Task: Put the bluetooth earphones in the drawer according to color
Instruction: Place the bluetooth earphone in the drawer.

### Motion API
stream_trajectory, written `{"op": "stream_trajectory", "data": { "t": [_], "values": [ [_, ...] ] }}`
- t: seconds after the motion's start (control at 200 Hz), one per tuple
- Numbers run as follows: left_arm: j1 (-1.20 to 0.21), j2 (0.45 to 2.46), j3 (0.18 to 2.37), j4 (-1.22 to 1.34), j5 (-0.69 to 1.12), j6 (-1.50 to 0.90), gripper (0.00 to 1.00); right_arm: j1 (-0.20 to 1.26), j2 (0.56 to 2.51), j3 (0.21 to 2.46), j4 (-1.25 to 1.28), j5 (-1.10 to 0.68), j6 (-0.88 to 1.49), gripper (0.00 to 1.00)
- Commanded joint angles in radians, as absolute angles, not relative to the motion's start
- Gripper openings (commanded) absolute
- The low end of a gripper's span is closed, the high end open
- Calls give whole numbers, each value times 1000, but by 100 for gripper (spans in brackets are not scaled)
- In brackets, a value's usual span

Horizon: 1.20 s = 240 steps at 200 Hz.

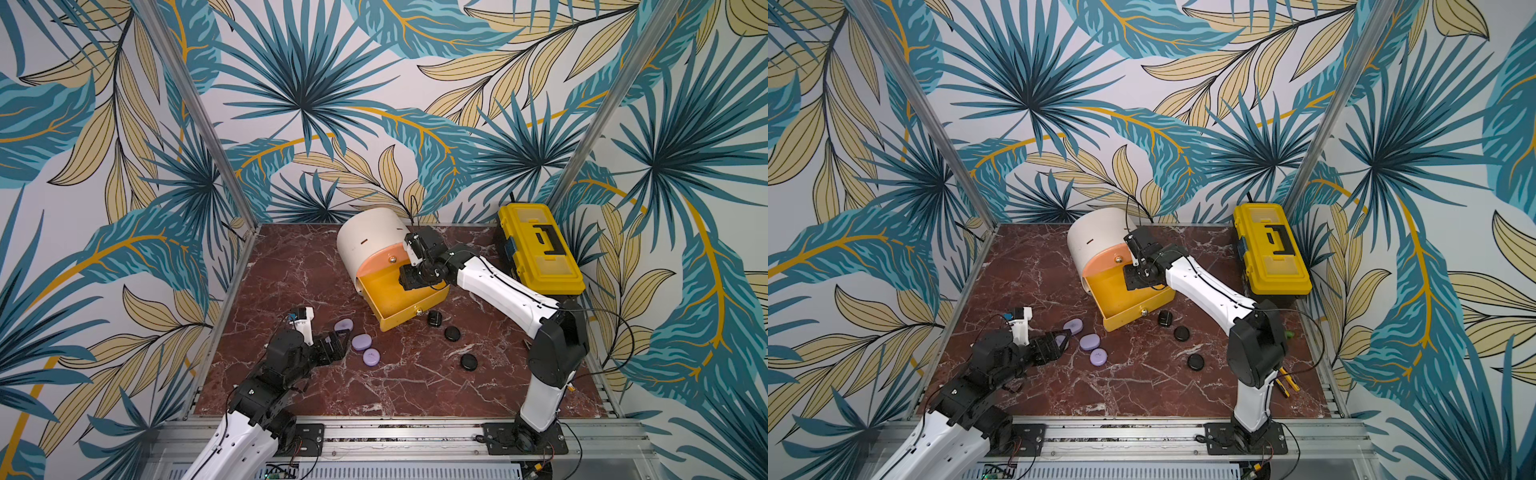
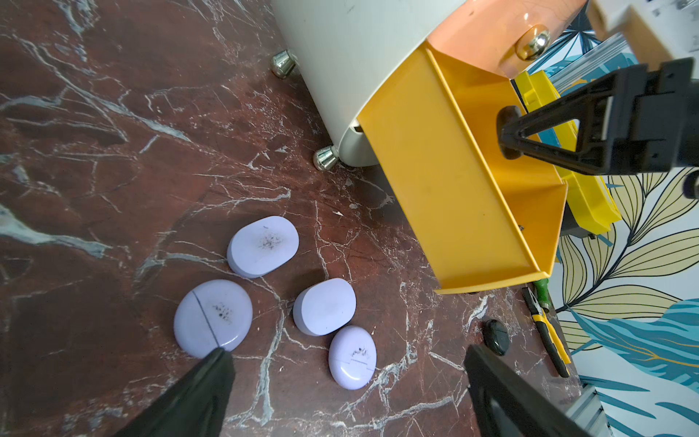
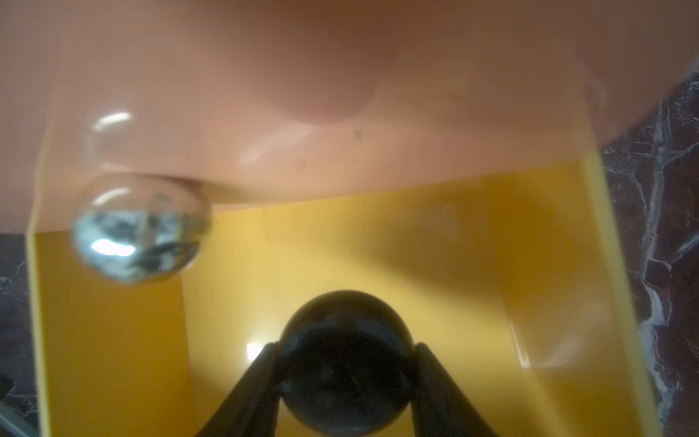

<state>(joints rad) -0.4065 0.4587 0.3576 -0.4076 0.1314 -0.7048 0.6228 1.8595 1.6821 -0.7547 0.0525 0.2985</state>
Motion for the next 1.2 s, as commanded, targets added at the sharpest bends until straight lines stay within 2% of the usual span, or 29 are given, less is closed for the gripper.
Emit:
{"op": "stream_trajectory", "data": {
  "t": [0.0,0.215,0.401,0.586,0.916,1.197],
  "values": [
    [-404,446,333,-400,124,-700,100,625,1902,1714,-772,104,273,54],
    [-405,439,335,-408,130,-699,100,625,1951,1736,-771,133,278,55],
    [-404,423,337,-425,127,-699,100,624,1944,1725,-773,130,282,65],
    [-408,420,349,-432,141,-694,100,625,1913,1724,-778,119,286,66],
    [-457,443,380,-458,132,-684,100,624,1701,1663,-783,88,321,72],
    [-541,487,377,-417,105,-713,100,623,1470,1432,-772,144,362,76]
  ]
}}
